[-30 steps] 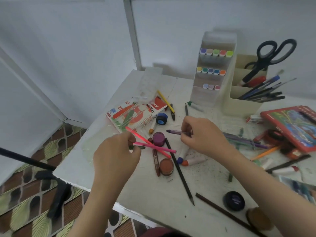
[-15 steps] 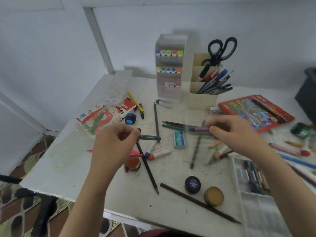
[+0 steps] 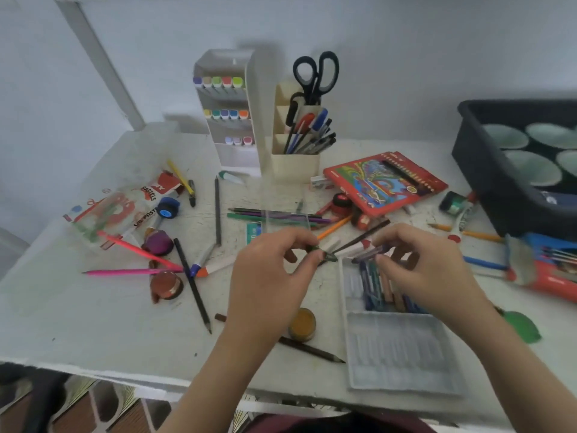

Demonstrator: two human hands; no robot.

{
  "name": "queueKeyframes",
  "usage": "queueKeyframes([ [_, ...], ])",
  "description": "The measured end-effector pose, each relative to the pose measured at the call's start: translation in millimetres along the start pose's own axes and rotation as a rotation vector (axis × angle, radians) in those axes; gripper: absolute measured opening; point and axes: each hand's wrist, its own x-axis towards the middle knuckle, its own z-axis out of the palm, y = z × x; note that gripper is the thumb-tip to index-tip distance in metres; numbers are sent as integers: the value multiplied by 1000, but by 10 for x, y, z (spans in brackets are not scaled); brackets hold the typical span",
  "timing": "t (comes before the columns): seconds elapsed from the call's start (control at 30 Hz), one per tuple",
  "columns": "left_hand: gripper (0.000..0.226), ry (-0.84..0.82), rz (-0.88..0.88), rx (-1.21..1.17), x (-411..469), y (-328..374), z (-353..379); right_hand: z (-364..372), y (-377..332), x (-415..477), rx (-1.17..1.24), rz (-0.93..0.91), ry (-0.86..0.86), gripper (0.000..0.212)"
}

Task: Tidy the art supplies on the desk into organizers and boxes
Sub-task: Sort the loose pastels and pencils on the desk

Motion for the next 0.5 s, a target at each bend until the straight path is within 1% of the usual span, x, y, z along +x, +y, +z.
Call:
queueKeyframes([
  [0.07,17,-5,75,61,-50,38,101,-9,20,-69,-56,-59,-5,21],
  [0.17,15,-3,156,119,-102,32,204,-5,44,-148,-78,-124,-8,23],
  [0.33,9,9,376,242,-182,-2,344,37,88,-239,-111,-201,-14,22],
  [0.5,6,-11,496,307,-236,-4,465,110,152,-285,-282,-396,24,20],
])
